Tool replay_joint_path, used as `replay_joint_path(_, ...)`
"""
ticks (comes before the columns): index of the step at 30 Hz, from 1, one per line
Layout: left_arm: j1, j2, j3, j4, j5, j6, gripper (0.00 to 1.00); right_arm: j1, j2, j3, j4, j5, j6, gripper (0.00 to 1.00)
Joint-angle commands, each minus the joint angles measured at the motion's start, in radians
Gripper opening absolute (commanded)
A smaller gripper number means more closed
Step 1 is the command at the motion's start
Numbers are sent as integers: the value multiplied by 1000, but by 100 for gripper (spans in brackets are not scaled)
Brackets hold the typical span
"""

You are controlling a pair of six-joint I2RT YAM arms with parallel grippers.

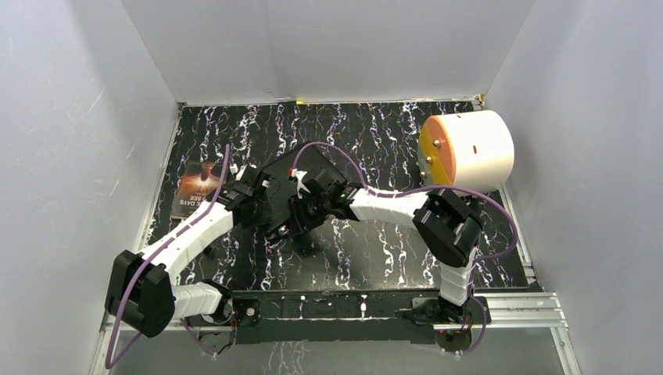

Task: Pack up texas hold em set

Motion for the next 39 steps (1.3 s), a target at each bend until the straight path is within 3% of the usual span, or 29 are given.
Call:
replay_joint_path(1, 5, 9, -21, -25, 3, 6, 37, 4, -26, 48, 49, -19, 1, 49)
replay_joint_path(19, 5, 7, -38, -21, 18, 9, 35, 4, 25, 92, 41, -17, 38, 45)
replay_joint_path(32, 5, 15, -45, -13, 25, 11, 34, 13, 60, 27, -2, -30, 17, 22)
replay_joint_path(39, 5, 24, -35, -14, 34, 18, 34, 33, 68, -19, 62, 67, -31, 17)
